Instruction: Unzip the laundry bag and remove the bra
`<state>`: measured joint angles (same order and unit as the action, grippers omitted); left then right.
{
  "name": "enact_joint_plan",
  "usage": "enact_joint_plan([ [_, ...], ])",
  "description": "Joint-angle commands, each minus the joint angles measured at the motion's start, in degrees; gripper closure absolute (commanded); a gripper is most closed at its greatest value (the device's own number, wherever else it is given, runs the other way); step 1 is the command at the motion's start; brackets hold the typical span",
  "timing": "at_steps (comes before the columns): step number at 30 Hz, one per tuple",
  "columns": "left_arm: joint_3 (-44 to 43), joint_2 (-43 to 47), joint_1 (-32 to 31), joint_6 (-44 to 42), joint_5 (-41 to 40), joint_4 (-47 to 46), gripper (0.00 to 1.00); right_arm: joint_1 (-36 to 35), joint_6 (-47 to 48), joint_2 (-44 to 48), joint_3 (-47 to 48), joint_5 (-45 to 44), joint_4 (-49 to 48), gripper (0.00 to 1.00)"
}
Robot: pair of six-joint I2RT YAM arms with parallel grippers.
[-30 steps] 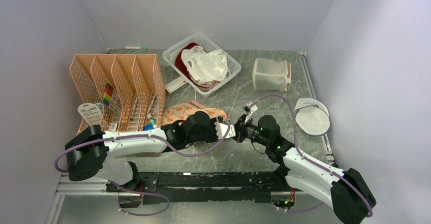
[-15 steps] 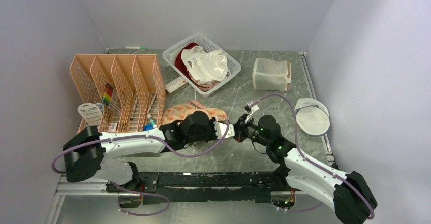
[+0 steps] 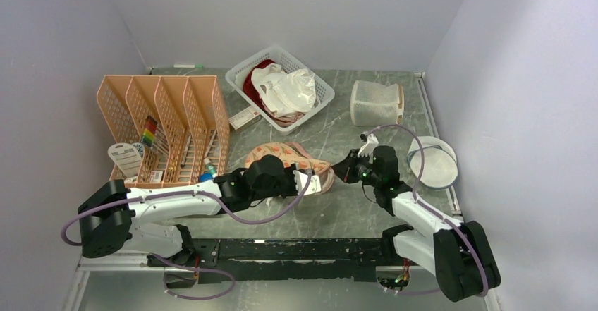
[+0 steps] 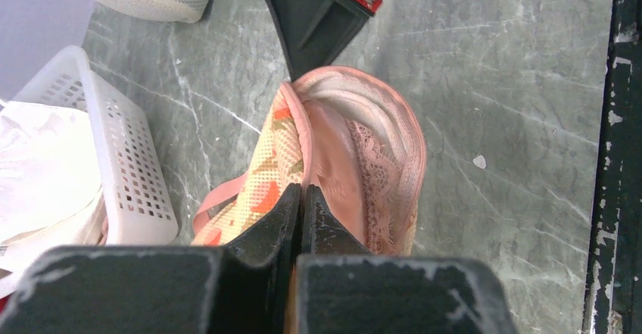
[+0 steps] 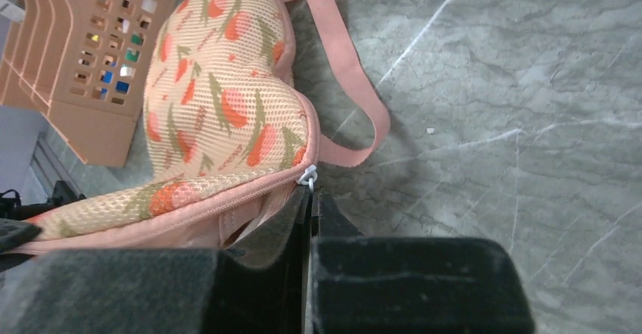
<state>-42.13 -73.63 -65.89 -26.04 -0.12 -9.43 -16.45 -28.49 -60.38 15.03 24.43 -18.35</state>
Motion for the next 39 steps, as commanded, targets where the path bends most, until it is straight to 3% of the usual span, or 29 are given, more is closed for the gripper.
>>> enact_joint_plan([
  [1,-1.62,-1.83,-0.69,-0.52,-1.37,-0.28,0.93,2.12,0.67,4.02,1.48,3.49,1.95,1.0],
  [5,-2.78,-3.18,-0.76,-0.28,-1.5,1.17,0.91,2.01,-0.32,15.09,-1.06,6.55,6.5,1.0],
  [10,-3.91,-2.47,-0.79,1.67,4.64,2.48,0.42,0.45,-5.51,25.84,-5.38,12.88,7.03,1.0],
  [13,-4.08,-1.76,-0.97,2.63,5.94,2.31,0.26,-1.34,-6.54,30.2,-6.09,12.49,8.81,1.0],
  [18,-3.2,-1.1,-1.21,2.71,5.44,0.61,0.25,-3.58,-6.13,29.34,-5.94,13.45,7.32,1.0],
  [22,-3.81,-1.91,-1.51,1.32,-1.54,0.32,0.45,-7.61,-5.58,25.61,-5.47,12.44,5.12,1.0],
  [24,-3.75,-0.93,-1.57,0.53,-4.15,0.54,0.48,-10.16,-5.35,25.23,-5.46,10.19,5.03,1.0],
  [33,3.79,10.06,-1.79,-7.88,-1.33,-3.18,0.19,-14.35,-3.96,24.44,-4.64,5.84,5.71,1.0],
  [39,-0.73,3.51,-1.88,-7.62,2.95,5.11,0.22,-15.02,-1.68,23.11,-2.28,5.14,8.14,1.0],
])
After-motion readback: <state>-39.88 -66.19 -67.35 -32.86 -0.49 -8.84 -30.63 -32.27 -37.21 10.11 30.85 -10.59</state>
